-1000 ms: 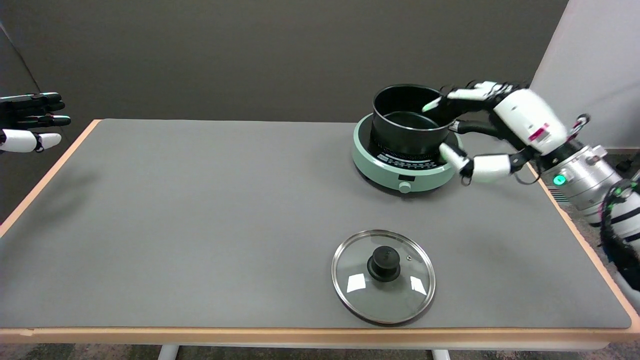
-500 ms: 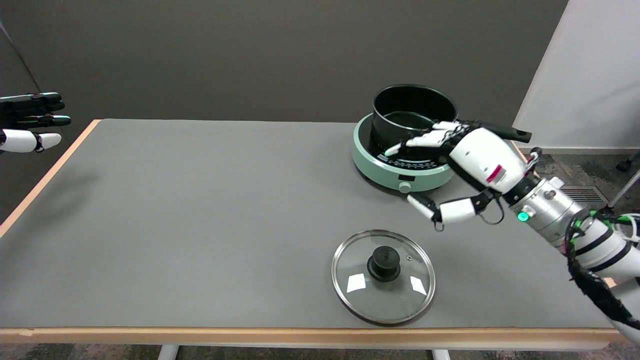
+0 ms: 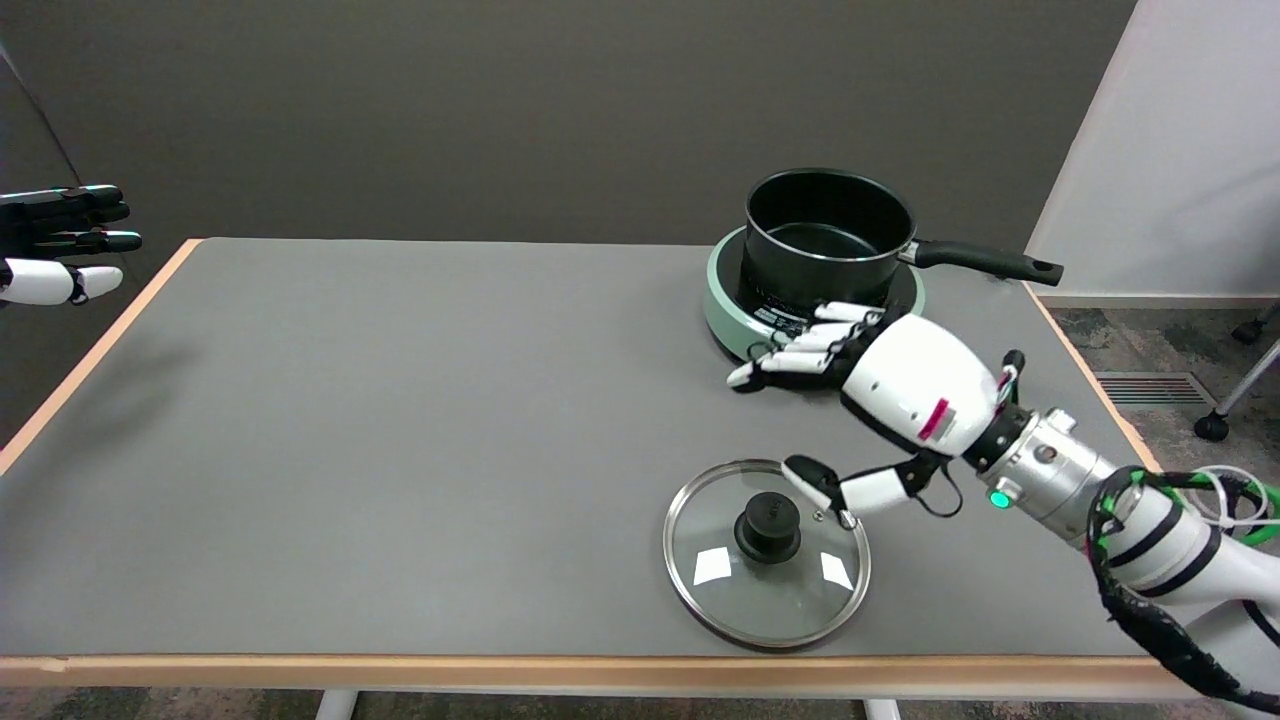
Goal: Pick up the pot lid.
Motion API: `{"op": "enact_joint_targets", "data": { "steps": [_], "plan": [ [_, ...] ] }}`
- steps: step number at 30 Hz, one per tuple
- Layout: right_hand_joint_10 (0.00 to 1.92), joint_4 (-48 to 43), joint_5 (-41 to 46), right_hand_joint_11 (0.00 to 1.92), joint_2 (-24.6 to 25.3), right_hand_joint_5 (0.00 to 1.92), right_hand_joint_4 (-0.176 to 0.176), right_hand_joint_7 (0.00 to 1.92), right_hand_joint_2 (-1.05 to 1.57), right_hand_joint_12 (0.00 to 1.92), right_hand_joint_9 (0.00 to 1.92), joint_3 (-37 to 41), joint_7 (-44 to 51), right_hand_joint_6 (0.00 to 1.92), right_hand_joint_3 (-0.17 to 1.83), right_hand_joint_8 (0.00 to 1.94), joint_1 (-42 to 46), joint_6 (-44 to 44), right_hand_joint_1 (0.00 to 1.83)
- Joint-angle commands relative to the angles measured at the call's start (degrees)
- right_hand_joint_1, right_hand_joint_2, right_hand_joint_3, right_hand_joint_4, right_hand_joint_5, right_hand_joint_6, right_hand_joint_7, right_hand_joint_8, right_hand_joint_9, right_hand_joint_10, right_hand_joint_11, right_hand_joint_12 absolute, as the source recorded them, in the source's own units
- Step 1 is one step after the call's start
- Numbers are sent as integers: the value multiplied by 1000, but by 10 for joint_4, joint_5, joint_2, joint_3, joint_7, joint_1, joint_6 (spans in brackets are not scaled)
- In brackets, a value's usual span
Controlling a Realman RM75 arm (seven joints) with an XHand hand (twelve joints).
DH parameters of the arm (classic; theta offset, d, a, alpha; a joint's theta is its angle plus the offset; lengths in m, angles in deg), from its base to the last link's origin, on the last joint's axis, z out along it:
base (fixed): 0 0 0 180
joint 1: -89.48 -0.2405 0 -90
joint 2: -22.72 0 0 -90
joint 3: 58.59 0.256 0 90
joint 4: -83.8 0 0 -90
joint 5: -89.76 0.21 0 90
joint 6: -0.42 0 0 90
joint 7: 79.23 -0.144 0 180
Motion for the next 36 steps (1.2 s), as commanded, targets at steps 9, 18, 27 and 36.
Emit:
{"op": "enact_joint_targets", "data": {
  "steps": [9, 18, 27, 36],
  "plan": [
    [516, -10, -68, 500, 5, 594, 115, 738, 558, 1146, 709, -67, 45, 290, 938, 248, 24, -28, 880],
    [473, -9, -96, 475, -11, 546, 105, 686, 524, 1096, 670, -96, 61, 244, 959, 221, 21, -3, 884],
    [415, -8, -137, 459, -21, 499, 95, 598, 494, 1059, 616, -113, 60, 213, 978, 188, 17, 40, 882],
    [385, -6, -179, 452, -22, 460, 94, 567, 470, 1025, 592, -113, 55, 192, 994, 180, 21, 82, 917]
  ]
}}
